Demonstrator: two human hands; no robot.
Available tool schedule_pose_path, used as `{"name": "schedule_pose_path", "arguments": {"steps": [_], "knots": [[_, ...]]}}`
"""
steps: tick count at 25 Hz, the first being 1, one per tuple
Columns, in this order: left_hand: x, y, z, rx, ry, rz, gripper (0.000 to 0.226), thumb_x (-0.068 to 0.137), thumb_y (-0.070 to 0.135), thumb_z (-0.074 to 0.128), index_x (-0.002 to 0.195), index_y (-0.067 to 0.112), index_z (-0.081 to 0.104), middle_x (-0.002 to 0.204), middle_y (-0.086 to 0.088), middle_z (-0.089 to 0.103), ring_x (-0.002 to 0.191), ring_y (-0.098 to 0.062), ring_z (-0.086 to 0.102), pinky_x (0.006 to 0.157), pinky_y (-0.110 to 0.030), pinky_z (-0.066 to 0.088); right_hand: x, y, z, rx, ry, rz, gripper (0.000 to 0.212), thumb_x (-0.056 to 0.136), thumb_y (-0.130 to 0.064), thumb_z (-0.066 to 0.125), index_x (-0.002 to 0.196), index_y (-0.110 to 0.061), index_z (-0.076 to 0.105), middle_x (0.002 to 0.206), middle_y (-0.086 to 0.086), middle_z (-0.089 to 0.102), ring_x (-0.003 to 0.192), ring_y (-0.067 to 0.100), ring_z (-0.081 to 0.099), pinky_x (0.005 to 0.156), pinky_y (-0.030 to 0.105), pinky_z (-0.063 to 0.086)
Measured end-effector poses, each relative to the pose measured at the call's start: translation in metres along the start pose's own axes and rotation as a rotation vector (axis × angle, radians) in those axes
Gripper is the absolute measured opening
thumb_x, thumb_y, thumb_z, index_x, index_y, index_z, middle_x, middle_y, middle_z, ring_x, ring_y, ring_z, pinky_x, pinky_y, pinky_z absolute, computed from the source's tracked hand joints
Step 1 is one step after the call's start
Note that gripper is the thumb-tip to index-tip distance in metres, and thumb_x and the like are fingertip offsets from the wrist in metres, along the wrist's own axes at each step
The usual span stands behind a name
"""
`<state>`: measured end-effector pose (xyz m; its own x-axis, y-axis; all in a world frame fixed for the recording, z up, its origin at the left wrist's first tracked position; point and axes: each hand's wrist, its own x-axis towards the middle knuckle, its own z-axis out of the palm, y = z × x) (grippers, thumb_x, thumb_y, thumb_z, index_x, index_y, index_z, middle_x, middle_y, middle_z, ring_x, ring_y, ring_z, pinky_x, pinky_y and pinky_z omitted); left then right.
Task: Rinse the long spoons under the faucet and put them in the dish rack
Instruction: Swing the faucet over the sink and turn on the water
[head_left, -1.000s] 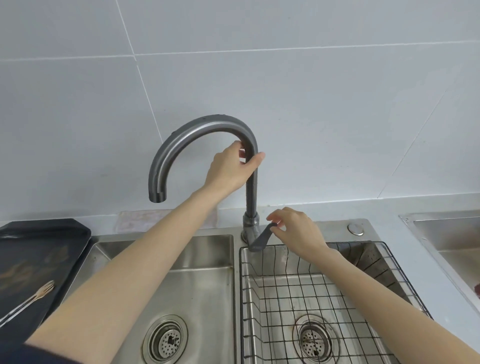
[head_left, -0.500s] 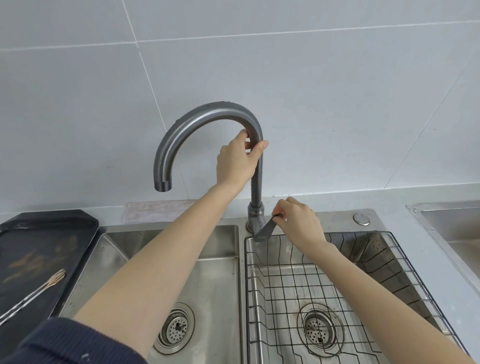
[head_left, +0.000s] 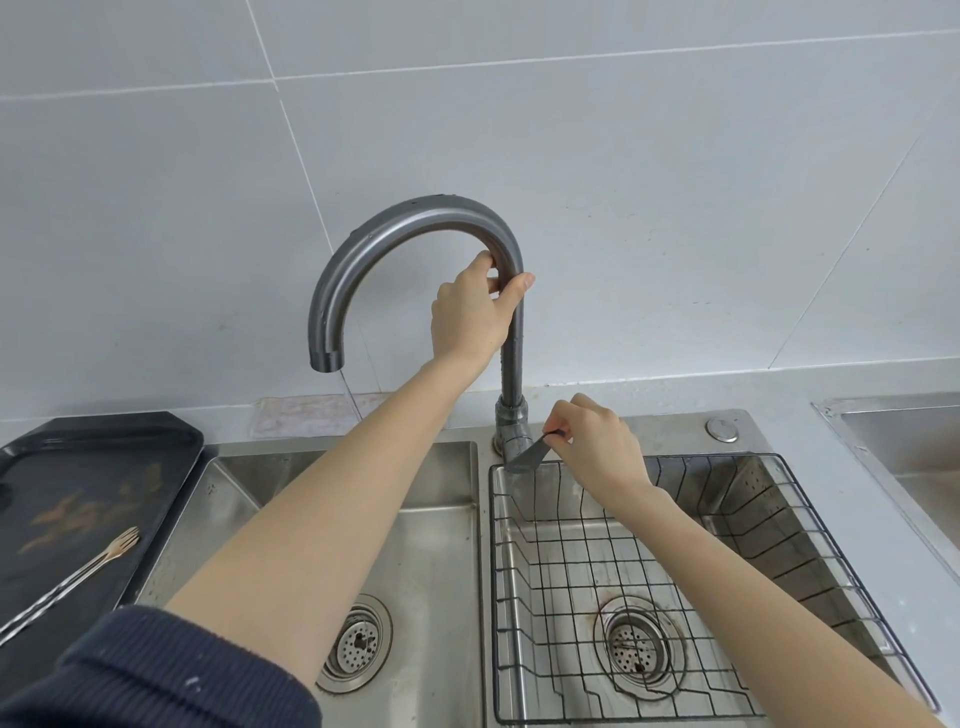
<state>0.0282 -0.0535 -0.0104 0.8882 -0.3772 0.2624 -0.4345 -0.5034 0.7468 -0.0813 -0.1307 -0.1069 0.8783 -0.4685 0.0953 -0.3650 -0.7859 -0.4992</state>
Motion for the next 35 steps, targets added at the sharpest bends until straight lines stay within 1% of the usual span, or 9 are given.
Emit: {"name": "schedule_pose_path", "arguments": {"steps": [3, 7, 13, 18, 26, 28, 30, 32, 35], "knots": [[0.0, 0.0, 0.001, -0.001, 0.004, 0.002, 0.03, 0.09, 0.038, 0.053, 0.105, 0.013, 0.06, 0.11, -0.004, 0.072, 0.111, -0.023, 0.062, 0.091, -0.03, 0.038, 0.0, 0.0, 0.0, 0.001, 0.001, 0.002, 0.012, 0.089, -0.01, 0.052, 0.094, -0.008, 0.063, 0.102, 0.007, 0.061, 0.088, 0.032, 0.06, 0.063, 0.028, 0.037], [-0.001, 0.001, 0.001, -0.001, 0.006, -0.009, 0.03, 0.09, 0.038, 0.053, 0.106, 0.013, 0.059, 0.111, -0.004, 0.072, 0.111, -0.022, 0.061, 0.082, -0.024, 0.031, 0.0, 0.0, 0.0, 0.009, 0.004, -0.001, 0.012, 0.089, -0.009, 0.052, 0.093, -0.008, 0.063, 0.101, 0.008, 0.061, 0.088, 0.033, 0.06, 0.063, 0.029, 0.037], [-0.001, 0.002, 0.0, 0.007, 0.012, -0.01, 0.031, 0.09, 0.038, 0.053, 0.107, 0.012, 0.06, 0.11, -0.005, 0.072, 0.111, -0.022, 0.06, 0.092, -0.028, 0.036, -0.001, 0.0, -0.001, 0.007, -0.008, -0.005, 0.011, 0.089, -0.009, 0.053, 0.092, -0.008, 0.063, 0.1, 0.008, 0.061, 0.088, 0.034, 0.06, 0.063, 0.029, 0.037], [-0.001, 0.001, 0.001, 0.011, 0.016, -0.011, 0.031, 0.09, 0.038, 0.054, 0.107, 0.013, 0.06, 0.11, -0.005, 0.073, 0.112, -0.022, 0.061, 0.087, -0.026, 0.037, 0.001, -0.001, -0.004, 0.009, -0.039, -0.008, 0.009, 0.088, -0.011, 0.056, 0.092, -0.008, 0.064, 0.1, 0.009, 0.061, 0.09, 0.032, 0.06, 0.065, 0.029, 0.039], [-0.001, 0.001, 0.002, 0.018, 0.026, -0.006, 0.031, 0.09, 0.037, 0.054, 0.107, 0.012, 0.06, 0.11, -0.006, 0.073, 0.111, -0.022, 0.062, 0.086, -0.026, 0.039, -0.001, -0.002, -0.006, -0.001, -0.066, -0.017, 0.009, 0.089, -0.01, 0.055, 0.091, -0.007, 0.063, 0.099, 0.009, 0.061, 0.089, 0.032, 0.06, 0.065, 0.03, 0.038], [0.0, 0.003, 0.002, 0.019, 0.012, -0.022, 0.031, 0.09, 0.037, 0.054, 0.108, 0.012, 0.06, 0.111, -0.006, 0.072, 0.111, -0.022, 0.061, 0.084, -0.024, 0.037, -0.002, -0.002, -0.006, -0.001, -0.062, -0.013, 0.01, 0.089, -0.01, 0.054, 0.091, -0.007, 0.063, 0.1, 0.009, 0.061, 0.089, 0.033, 0.06, 0.065, 0.03, 0.039], [0.0, 0.004, 0.0, 0.006, -0.015, -0.035, 0.029, 0.091, 0.034, 0.054, 0.109, 0.012, 0.059, 0.114, -0.005, 0.07, 0.112, -0.022, 0.061, 0.084, -0.024, 0.036, -0.004, -0.003, -0.006, -0.01, -0.067, -0.012, 0.013, 0.09, -0.009, 0.051, 0.094, -0.008, 0.063, 0.103, 0.008, 0.061, 0.091, 0.033, 0.06, 0.066, 0.031, 0.041], [-0.001, 0.002, -0.003, -0.004, -0.064, -0.041, 0.03, 0.091, 0.029, 0.054, 0.115, 0.012, 0.057, 0.119, -0.005, 0.068, 0.113, -0.022, 0.06, 0.091, -0.027, 0.041, -0.007, -0.004, -0.008, -0.032, -0.081, -0.023, 0.018, 0.091, -0.011, 0.049, 0.103, -0.011, 0.063, 0.109, 0.007, 0.061, 0.095, 0.032, 0.06, 0.07, 0.034, 0.046], [-0.014, -0.009, -0.008, 0.068, -0.183, -0.051, 0.045, 0.092, 0.03, 0.053, 0.133, 0.014, 0.045, 0.132, -0.007, 0.059, 0.122, -0.025, 0.054, 0.103, -0.035, 0.04, -0.017, -0.01, -0.016, -0.08, -0.117, -0.04, 0.029, 0.093, -0.018, 0.048, 0.12, -0.017, 0.058, 0.12, 0.004, 0.06, 0.105, 0.03, 0.06, 0.08, 0.037, 0.049]]}}
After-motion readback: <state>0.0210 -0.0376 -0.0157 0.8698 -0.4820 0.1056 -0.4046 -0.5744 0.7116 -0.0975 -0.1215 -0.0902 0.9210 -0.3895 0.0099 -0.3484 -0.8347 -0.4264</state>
